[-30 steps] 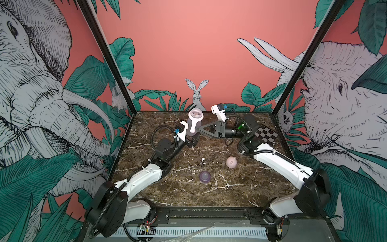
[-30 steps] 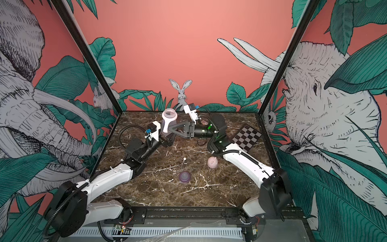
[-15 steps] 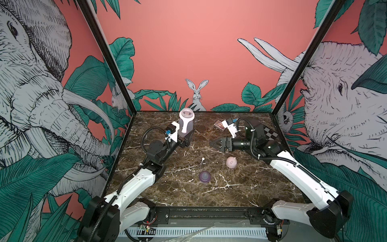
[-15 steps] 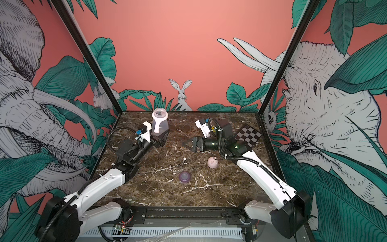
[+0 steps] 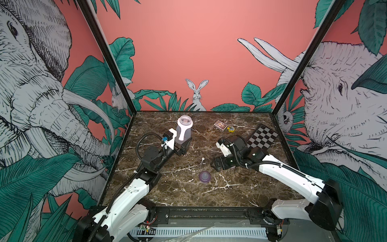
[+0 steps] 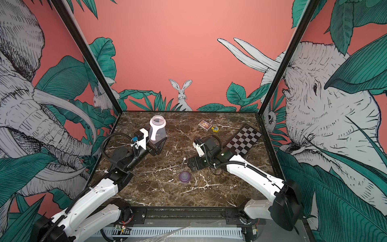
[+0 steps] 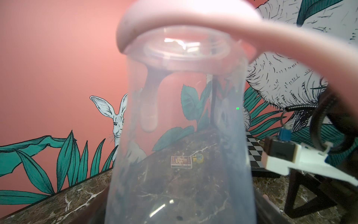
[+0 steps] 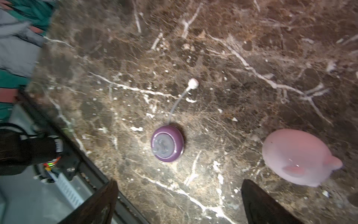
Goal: Assemble the baby bottles
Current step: Pick up the nipple from the center of the board.
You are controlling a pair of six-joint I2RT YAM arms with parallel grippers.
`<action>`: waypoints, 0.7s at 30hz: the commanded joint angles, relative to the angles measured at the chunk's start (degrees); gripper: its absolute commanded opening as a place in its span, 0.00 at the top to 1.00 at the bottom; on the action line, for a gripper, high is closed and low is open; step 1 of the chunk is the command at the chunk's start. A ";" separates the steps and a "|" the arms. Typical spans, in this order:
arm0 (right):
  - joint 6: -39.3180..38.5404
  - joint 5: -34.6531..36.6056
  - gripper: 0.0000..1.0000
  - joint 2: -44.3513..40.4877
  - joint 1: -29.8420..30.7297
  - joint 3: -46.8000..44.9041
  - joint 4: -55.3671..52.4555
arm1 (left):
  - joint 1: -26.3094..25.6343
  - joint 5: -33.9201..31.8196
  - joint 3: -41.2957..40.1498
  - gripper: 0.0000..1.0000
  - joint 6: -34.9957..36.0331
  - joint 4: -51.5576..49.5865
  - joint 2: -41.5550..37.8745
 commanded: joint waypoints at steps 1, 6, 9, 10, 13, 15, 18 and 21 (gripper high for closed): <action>1.87 7.59 0.01 5.26 2.48 2.62 -5.70 | 0.19 0.19 -0.92 0.43 -0.04 -1.59 -2.83; 2.80 13.26 0.01 11.02 8.89 5.42 -5.94 | 0.35 -0.60 -1.73 0.42 0.42 -3.56 -4.83; 2.05 14.77 0.01 14.62 11.82 7.47 -6.54 | 0.30 -1.04 -2.06 0.42 0.53 -4.40 -5.71; 1.73 16.04 0.01 15.33 12.98 7.96 -6.27 | 0.34 -1.12 -2.21 0.42 0.49 -4.61 -6.00; 1.39 15.56 0.01 17.33 14.99 7.39 -2.57 | 0.38 -1.46 -2.48 0.42 0.49 -5.26 -6.72; 1.44 14.26 0.01 18.99 15.45 7.59 -1.48 | 0.38 -1.48 -2.58 0.42 0.53 -5.78 -7.06; 1.50 13.26 0.02 21.92 15.92 8.51 -0.74 | 0.40 -1.57 -2.81 0.42 0.34 -6.24 -7.35; 1.81 12.75 0.05 23.13 16.20 8.17 1.97 | 0.43 -1.83 -3.03 0.42 -0.02 -6.15 -7.78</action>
